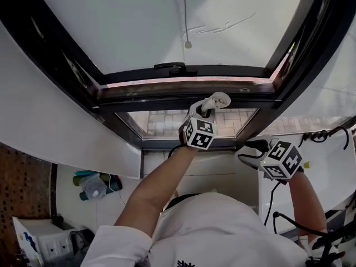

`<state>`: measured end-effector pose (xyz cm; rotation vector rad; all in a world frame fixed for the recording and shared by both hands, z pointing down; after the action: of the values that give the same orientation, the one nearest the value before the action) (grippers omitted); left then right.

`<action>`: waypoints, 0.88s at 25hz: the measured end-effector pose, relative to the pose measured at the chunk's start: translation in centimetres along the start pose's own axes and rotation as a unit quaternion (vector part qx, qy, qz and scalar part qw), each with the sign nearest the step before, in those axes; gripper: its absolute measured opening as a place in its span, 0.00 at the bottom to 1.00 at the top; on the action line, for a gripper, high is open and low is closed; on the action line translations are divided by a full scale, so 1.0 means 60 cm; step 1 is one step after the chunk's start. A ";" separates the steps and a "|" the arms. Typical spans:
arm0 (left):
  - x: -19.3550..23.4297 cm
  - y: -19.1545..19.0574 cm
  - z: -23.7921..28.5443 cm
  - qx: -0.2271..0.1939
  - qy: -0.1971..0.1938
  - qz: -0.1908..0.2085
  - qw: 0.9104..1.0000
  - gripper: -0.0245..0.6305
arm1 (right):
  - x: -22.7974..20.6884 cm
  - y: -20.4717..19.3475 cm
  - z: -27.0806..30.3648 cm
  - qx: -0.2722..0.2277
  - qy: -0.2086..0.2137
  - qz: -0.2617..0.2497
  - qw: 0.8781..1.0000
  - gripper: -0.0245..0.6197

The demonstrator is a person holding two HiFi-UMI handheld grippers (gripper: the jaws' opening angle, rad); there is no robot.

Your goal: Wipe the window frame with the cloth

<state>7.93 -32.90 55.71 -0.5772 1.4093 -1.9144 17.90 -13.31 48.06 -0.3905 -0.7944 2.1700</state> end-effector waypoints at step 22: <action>0.423 -0.122 -0.241 0.056 0.140 0.052 0.987 0.21 | 0.069 0.167 0.132 0.003 0.016 -0.024 1.000 0.34</action>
<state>-21.04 -41.04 56.98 -0.1813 1.4594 -2.0331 5.54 -18.48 47.42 -0.3981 -0.7717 2.1152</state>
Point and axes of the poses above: the fingertips, and each gripper's own axes: z forward along the fingers, x to its left, y out of its top, the point moved 7 cm from there along -z, backward along the fingers, and after that the axes turned 9 degrees about -z, right-handed, at the moved point
